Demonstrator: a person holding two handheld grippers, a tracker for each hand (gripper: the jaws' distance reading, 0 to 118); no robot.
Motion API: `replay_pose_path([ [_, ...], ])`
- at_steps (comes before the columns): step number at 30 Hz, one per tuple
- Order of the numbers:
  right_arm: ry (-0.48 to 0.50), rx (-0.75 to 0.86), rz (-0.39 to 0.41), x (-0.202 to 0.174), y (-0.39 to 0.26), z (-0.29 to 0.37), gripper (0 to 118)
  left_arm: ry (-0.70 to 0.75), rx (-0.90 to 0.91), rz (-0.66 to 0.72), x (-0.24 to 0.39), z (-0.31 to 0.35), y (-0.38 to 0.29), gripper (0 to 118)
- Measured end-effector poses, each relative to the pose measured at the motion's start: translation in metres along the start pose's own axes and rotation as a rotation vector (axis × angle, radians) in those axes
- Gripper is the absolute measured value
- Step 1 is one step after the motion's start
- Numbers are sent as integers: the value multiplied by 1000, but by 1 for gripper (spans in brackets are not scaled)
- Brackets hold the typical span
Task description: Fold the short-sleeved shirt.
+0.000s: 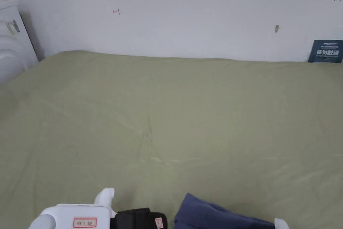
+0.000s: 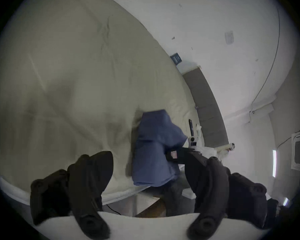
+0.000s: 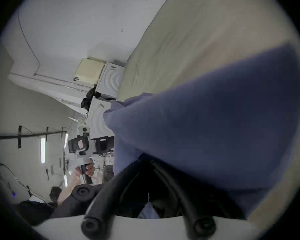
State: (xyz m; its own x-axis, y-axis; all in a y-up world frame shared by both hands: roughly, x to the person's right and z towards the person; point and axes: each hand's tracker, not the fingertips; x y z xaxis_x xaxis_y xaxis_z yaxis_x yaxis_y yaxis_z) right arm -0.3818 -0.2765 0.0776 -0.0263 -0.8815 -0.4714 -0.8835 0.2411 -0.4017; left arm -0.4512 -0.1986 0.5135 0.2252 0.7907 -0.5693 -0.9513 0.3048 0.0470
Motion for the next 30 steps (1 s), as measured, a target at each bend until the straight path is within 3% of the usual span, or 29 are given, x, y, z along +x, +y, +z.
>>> replay_pose_path([
  [1, -38, -5, 55, -1, 0, 5, 0, -5, -21, -6, 0, -8, 1, 92],
  [2, -35, -8, 60, 0, 0, 7, 0, -20, -45, -1, 0, -19, 3, 92],
  [5, -19, -9, 23, 4, 1, 9, 0, -28, -82, 22, -14, -44, 15, 92],
  [12, -28, 1, 44, 1, 0, 10, 0, -98, -114, 48, 4, -87, 1, 89],
  [13, -30, 4, 44, 3, 0, 12, 0, -94, -116, 63, 4, -86, 0, 83],
  [15, -30, 16, 47, 2, 0, 14, 0, -46, -153, 65, 5, -89, -3, 22],
  [19, -61, 59, 71, 4, 0, 20, 0, -7, -110, -48, 5, -85, -6, 22],
  [25, -173, 164, 144, -11, 2, 37, 0, -44, -99, -60, 13, -66, 4, 22],
  [30, -296, 218, 210, -34, 10, 54, 0, -5, 36, -81, -6, -13, 31, 22],
])
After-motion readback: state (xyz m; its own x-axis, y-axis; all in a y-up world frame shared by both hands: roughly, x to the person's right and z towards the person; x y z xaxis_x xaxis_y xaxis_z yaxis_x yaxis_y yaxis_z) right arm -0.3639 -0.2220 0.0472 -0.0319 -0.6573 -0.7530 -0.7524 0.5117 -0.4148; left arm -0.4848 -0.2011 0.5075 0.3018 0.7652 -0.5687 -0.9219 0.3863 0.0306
